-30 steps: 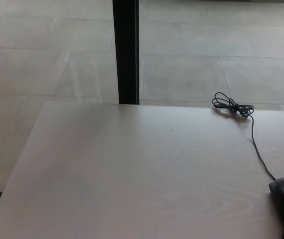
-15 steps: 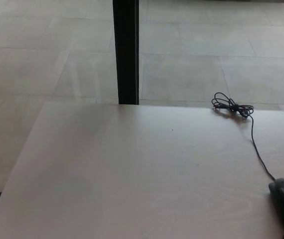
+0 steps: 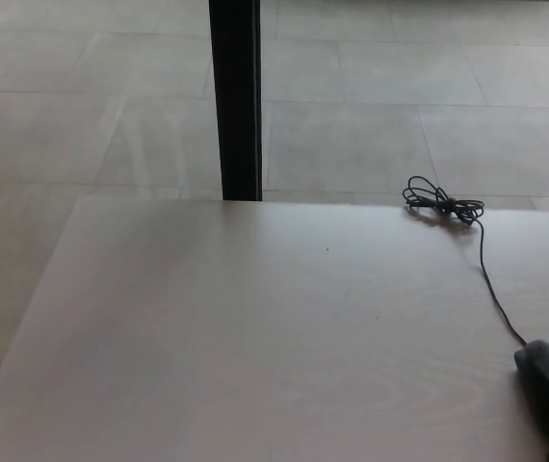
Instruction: The robot uses its right fingers to click on the left button of the black mouse placed on the table.
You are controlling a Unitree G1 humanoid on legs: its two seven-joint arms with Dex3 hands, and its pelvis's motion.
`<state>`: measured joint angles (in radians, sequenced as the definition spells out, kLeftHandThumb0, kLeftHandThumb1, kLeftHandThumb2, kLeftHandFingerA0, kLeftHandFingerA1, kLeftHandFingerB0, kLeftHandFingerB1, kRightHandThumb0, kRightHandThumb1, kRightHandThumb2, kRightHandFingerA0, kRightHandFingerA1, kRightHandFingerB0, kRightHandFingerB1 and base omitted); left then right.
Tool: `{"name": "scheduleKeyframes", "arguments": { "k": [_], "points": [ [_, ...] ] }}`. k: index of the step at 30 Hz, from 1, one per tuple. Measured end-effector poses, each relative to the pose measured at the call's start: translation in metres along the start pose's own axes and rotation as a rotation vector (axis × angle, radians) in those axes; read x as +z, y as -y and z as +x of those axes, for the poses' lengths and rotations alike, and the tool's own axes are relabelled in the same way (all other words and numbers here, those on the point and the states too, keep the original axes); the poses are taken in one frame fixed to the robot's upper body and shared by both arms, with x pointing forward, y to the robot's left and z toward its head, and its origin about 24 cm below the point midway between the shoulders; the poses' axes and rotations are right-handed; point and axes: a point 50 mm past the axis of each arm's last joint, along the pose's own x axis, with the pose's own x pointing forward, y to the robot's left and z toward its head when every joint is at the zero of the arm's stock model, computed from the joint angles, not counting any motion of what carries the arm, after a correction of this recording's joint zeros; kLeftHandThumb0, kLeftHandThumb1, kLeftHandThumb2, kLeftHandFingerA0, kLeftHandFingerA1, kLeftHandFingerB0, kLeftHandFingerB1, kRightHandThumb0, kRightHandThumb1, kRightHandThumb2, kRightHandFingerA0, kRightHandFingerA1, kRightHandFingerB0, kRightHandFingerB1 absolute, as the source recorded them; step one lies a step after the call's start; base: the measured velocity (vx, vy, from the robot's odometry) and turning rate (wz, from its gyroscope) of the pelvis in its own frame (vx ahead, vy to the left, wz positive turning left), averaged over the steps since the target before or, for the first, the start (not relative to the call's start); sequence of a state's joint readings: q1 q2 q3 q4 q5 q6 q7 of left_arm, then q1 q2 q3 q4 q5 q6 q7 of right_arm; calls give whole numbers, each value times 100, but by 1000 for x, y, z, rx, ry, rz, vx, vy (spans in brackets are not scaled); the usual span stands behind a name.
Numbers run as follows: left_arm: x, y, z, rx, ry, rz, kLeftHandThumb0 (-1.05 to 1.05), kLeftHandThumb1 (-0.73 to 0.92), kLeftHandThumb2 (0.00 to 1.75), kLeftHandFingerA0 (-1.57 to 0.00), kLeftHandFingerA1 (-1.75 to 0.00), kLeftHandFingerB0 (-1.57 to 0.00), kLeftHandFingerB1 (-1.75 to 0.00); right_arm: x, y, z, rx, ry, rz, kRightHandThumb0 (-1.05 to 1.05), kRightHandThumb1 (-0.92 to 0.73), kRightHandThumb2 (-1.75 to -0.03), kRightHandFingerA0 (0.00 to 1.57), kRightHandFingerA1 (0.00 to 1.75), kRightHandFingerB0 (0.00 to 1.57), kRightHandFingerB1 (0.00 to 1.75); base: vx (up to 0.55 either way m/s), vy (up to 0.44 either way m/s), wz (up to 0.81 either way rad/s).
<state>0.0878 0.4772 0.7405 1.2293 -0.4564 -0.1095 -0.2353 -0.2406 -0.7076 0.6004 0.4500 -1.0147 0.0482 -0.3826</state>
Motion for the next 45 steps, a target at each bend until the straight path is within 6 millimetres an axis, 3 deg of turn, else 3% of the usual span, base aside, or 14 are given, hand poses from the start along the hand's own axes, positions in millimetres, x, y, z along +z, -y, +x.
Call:
{"name": "scheduleKeyframes", "arguments": {
  "k": [8, 9, 14, 16, 17, 19, 20, 22, 23, 31, 32, 33, 42, 45],
  "points": [
    [-1, -3, -1, 3, -3, -2, -90, 82, 91, -56, -59, -41, -47, -5, 16, 7, -5, -20, 72, -88, -78, -118, 23, 54, 31, 48, 0, 0, 0],
    [-1, -3, -1, 3, -3, -1, -83, 92, 79, -57, -55, -43, -42, -5, 19, 8, -5, -26, 101, -86, -92, -71, 28, 45, 35, 33, 0, 0, 0],
    [-2, -3, -1, 3, -5, 0, -83, 92, 79, -59, -57, -45, -44, -7, 30, 10, -12, -50, 204, -93, -76, -83, 34, 52, 28, 36, 0, 0, 0],
    [-1, -2, -1, 1, -4, 0, -84, 92, 80, -59, -57, -44, -44, -12, 41, 13, -54, -73, 244, -86, -73, -112, 51, 68, 23, 46, 0, 0, 0],
    [-2, -2, -1, 1, -4, 0, -84, 92, 79, -60, -54, -46, -42, -16, 49, 15, -83, -88, 265, -88, -91, -73, 87, 174, 27, 31, 0, 0, 0],
    [-2, -2, -1, 1, -5, 0, -84, 92, 80, -59, -59, -42, -44, -23, 59, 17, -120, -110, 297, -92, -78, -113, 52, 90, 19, 43, 0, 0, 0],
    [-2, -2, -1, 2, -6, 1, -90, 81, 91, -57, -61, -43, -48, -27, 65, 17, -142, -124, 319, -90, -92, -69, 52, 66, 25, 29, 0, 0, 0],
    [-2, -3, -1, 3, -7, 1, -87, 92, 77, -61, -58, -43, -43, -33, 74, 17, -172, -144, 354, -95, -75, -112, 41, 74, 14, 41, 0, 0, 0],
    [-2, -3, -1, 3, -7, 1, -86, 92, 79, -62, -59, -48, -45, -35, 78, 17, -186, -153, 372, -98, -91, -68, 29, 54, 16, 38, 0, 0, 0],
    [-3, -3, -1, 2, -8, 1, -91, 80, 90, -60, -61, -43, -48, -66, 109, 9, -304, -251, 515, -90, -73, -113, 21, 55, 3, 39, 0, 0, 0],
    [-3, -3, -1, 2, -8, 1, -84, 92, 78, -61, -56, -47, -43, -70, 111, 8, -315, -264, 527, -38, -42, -108, 6, 53, 0, 49, 0, 0, 0],
    [-3, -3, -1, 2, -8, 1, -82, 92, 80, -57, -58, -45, -44, -76, 115, 5, -333, -287, 546, -91, -92, -68, 21, 49, 16, 30, 0, 0, 0],
    [-3, -3, -2, 2, -9, 2, -85, 92, 80, -59, -55, -43, -42, -125, 127, -25, -448, -467, 688, -92, -85, -65, 53, 54, 17, 38, 0, 0, 0],
    [-3, -3, -2, 2, -10, 2, -85, 92, 80, -62, -53, -47, -42, -141, 127, -39, -489, -534, 736, -80, -82, -65, 84, 117, 15, 52, 0, 0, 0]
  ]
}}
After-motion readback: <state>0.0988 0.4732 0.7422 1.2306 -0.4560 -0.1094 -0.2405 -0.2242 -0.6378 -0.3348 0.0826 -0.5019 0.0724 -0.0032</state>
